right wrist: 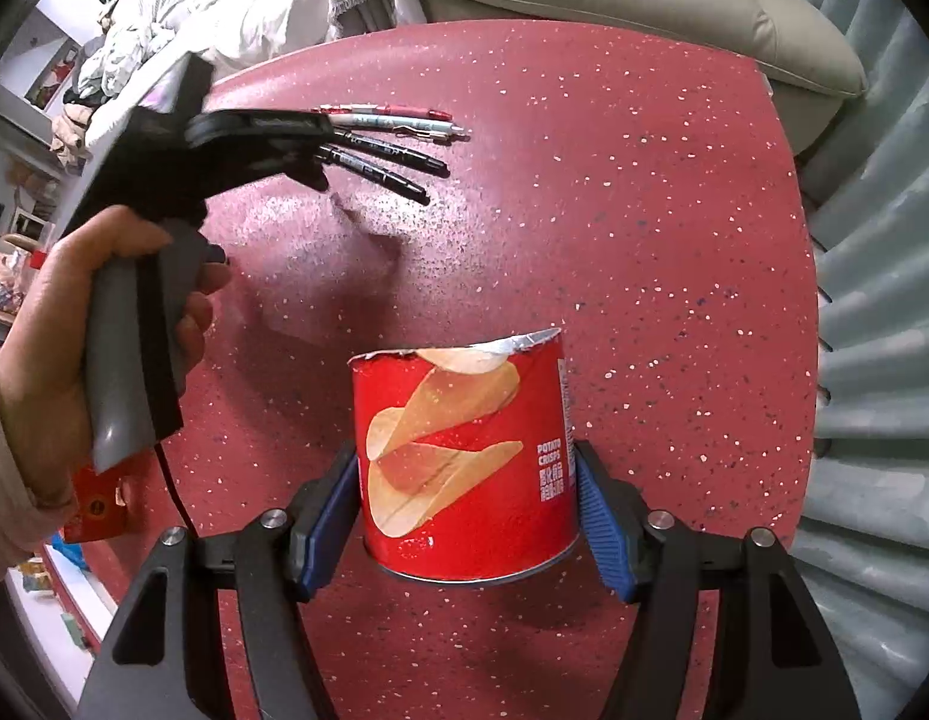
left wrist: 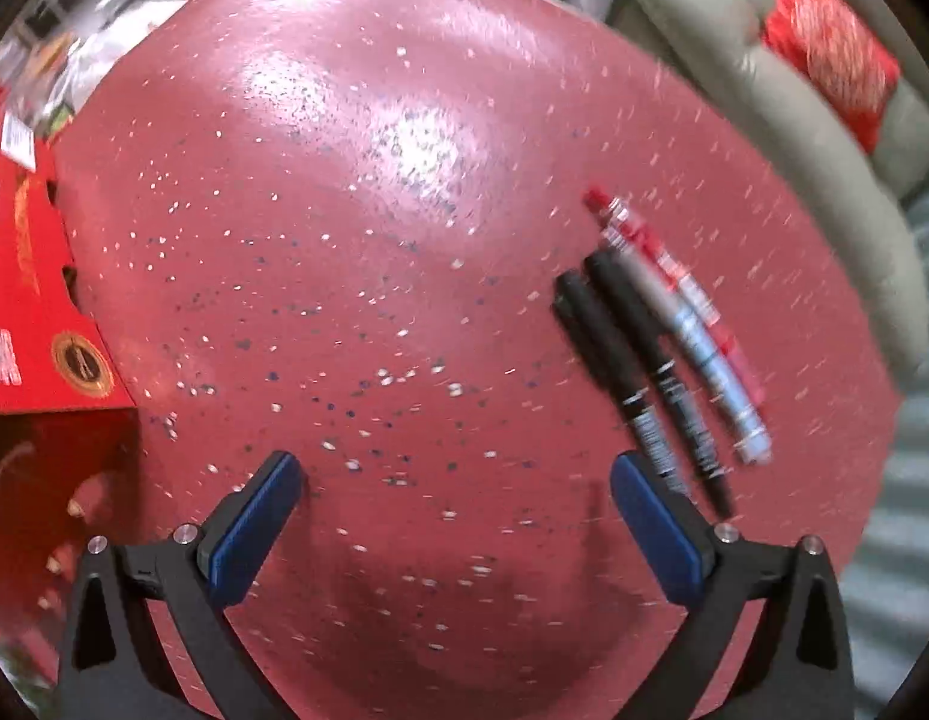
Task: Organize rigid objects
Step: 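Lower the left gripper toward a black marker while the right holds the can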
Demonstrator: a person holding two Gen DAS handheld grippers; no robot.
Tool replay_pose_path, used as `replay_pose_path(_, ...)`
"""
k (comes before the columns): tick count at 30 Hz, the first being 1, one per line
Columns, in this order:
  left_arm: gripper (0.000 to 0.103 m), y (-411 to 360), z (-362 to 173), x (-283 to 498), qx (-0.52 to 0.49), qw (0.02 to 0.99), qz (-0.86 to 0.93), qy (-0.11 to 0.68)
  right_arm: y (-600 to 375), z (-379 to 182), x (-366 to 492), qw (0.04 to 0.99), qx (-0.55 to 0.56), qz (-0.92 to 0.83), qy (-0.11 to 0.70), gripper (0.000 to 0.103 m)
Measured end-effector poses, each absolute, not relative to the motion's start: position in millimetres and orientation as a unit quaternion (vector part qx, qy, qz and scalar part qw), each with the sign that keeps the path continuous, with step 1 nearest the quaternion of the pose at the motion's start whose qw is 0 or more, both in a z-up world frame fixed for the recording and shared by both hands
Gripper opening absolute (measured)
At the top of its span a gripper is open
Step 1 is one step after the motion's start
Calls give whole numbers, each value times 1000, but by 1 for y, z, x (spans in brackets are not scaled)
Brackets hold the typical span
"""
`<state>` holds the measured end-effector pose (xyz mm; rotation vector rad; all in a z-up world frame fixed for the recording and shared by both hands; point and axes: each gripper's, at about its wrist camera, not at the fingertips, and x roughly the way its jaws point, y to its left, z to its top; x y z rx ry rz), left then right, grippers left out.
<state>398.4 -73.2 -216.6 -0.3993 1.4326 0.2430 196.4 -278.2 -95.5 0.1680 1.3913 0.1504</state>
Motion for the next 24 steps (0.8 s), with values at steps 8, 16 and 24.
replay_pose_path(8,103,-98,-220,410,-169,727,119,654,-280,-91,193,760,76,69,641,68)
replay_pose_path(16,103,-91,-222,400,-188,718,129,657,-283,-86,189,762,82,64,639,68)
replay_pose_path(24,103,-90,-219,400,-184,717,131,659,-285,-85,185,760,80,62,642,68)
